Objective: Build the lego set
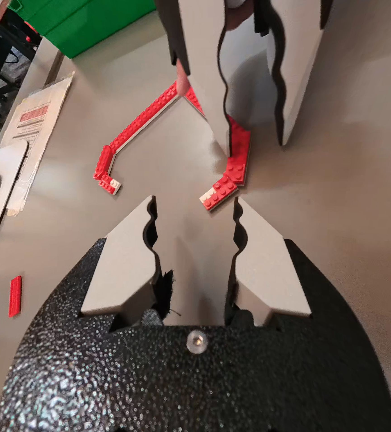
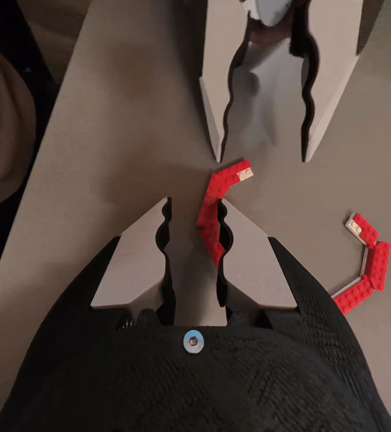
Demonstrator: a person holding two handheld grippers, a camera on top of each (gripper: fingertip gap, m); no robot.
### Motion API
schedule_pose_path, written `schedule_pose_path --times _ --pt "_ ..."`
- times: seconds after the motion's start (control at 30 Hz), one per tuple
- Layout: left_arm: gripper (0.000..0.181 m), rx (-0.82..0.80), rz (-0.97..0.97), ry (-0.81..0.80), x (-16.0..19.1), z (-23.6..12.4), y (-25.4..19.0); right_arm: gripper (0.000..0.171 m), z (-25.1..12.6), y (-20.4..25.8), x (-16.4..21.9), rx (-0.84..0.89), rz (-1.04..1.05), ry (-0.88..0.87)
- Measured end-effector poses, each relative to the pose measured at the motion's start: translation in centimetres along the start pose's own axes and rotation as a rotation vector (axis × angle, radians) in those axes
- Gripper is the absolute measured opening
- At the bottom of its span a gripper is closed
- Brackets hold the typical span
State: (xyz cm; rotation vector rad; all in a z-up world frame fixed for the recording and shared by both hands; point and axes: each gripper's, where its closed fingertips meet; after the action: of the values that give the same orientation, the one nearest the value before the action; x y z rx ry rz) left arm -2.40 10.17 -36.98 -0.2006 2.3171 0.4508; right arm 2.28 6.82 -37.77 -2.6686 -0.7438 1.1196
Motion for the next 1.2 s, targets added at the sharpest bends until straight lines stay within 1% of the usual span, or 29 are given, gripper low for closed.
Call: schedule_pose_path --times 0.03,0.17,0.27,0.3,0.37,0.4,0.47,0.5,0.6,0.8,1.1,1.2 --pt "0.064 0.006 0.007 0.008 0.1 0.1 0.0 0.036 0.2 -0.3 0.0 -0.001 0.023 0.009" --pt "0.063 0.026 0.021 0.008 0.1 0.2 0.0 0.032 0.2 -0.8 0.0 -0.002 0.054 0.044" --pt "0.063 0.03 0.023 0.014 0.3 0.0 0.1 0.033 -0.4 -0.7 -0.7 -0.028 0.09 0.015" --pt "0.063 0.034 0.021 0.014 0.3 0.0 0.1 0.036 -0.6 -0.6 -1.0 -0.047 0.123 0.006" --pt "0.063 0.04 0.023 0.012 0.3 0.0 0.1 0.05 -0.7 -0.8 -0.6 -0.06 0.17 0.029" --pt "0.063 0.044 0.024 0.012 0.2 0.1 0.1 0.053 -0.5 -0.9 -0.2 -0.055 0.168 0.049" --pt "0.063 0.049 0.027 0.014 0.2 0.2 0.1 0.054 -0.2 -0.5 0.4 -0.077 0.166 0.087" --pt "0.063 0.05 0.03 0.016 0.1 0.2 0.2 0.052 -0.1 -0.4 0.6 -0.077 0.16 0.099" --pt "0.063 0.054 0.035 0.015 0.0 0.4 0.3 0.04 0.3 -0.2 1.2 -0.076 0.132 0.148" --pt "0.065 0.064 0.037 0.013 -0.2 0.8 0.7 0.019 0.3 -0.5 1.2 -0.083 0.101 0.166" --pt "0.066 0.039 0.054 0.041 -0.2 1.1 2.1 0.018 0.2 -0.5 1.3 -0.1 0.087 0.171" --pt "0.065 -0.027 0.052 0.02 0.1 0.1 3.0 0.018 0.2 -0.7 1.3 -0.08 0.108 0.162"
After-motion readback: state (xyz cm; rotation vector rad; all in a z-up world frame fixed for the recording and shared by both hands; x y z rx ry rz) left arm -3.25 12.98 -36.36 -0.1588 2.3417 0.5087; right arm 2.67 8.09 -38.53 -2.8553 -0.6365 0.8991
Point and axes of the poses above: each gripper's, where its closed fingertips meet, z out along the fingers, x out of its underside, y = z × x across the jaws, and after that the axes turned 13 degrees about x, right-handed
